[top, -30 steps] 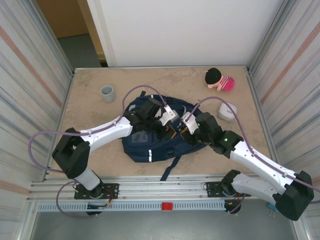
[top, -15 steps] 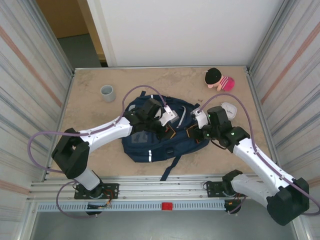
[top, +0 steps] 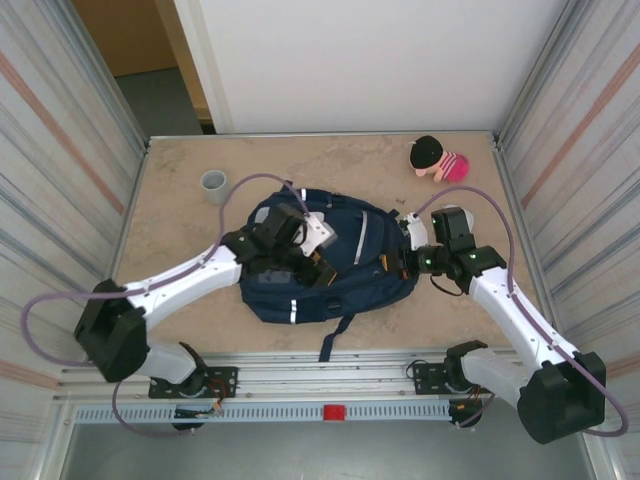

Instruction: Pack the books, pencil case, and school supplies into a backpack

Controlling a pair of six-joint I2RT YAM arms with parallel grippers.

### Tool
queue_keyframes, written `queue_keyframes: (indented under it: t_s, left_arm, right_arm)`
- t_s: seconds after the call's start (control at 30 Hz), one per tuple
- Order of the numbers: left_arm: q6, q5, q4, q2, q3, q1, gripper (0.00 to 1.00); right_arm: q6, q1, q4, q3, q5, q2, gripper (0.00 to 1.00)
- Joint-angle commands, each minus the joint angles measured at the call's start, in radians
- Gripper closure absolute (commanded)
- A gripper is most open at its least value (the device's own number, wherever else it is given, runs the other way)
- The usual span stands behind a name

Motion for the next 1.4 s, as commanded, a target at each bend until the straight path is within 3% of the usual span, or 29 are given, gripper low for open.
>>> queue_keyframes:
  t_s: [0.0,0.1,0.2,0.3,0.43,0.67,0.8,0.9,1.07,1.2,1.27,1.37]
  left_arm:
    - [-0.423,-0.255,-0.083,-0.153,-0.055,0.003,0.25]
    - [-0.673,-0.330,-0.181,-0.241,-0.140,0.038,0.21]
    - [-0.816,-0.360,-0.205,-0.272,-0.230,0.058,0.21]
    - [-0.878,-0.370,-0.169,-0.247,-0.287,0.068,0.21]
    - [-0.842,-0.388,-0.071,-0.168,-0.318,0.117,0.21]
    - [-0.645,-0.320,0.142,0.067,-0.199,0.294,0.21]
    - [-0.540,-0.299,0.146,0.172,-0.050,0.341,0.20]
    - [-0.433,-0.314,0.088,0.145,0.021,0.333,0.18]
    - [-0.112,-0.347,0.053,-0.102,-0.037,0.229,0.16]
    - [0.226,-0.178,0.107,-0.249,-0.131,0.115,0.21]
    - [0.372,-0.110,0.137,-0.267,-0.161,0.041,0.23]
    - [0.537,-0.092,0.143,-0.206,-0.151,-0.080,0.22]
  right_arm:
    - [0.027,-0.005,-0.025,0.014,-0.012,-0.019,1.00]
    - [0.037,0.006,-0.036,0.005,-0.019,-0.021,1.00]
    - [0.047,0.039,-0.043,-0.003,-0.011,-0.024,1.00]
    - [0.062,0.094,-0.057,-0.005,0.018,-0.032,1.00]
    - [0.094,0.195,-0.044,-0.020,0.066,-0.064,1.00]
    - [0.204,0.410,0.015,-0.023,0.168,-0.044,1.00]
    - [0.273,0.501,0.098,-0.004,0.210,0.013,1.00]
    - [0.283,0.504,0.124,0.013,0.202,0.035,1.00]
    - [0.259,0.459,0.115,0.021,0.153,0.060,1.00]
    - [0.250,0.442,0.114,0.023,0.124,0.056,1.00]
    - [0.246,0.438,0.109,0.025,0.121,0.057,1.00]
    - [0.247,0.438,0.108,0.024,0.120,0.056,1.00]
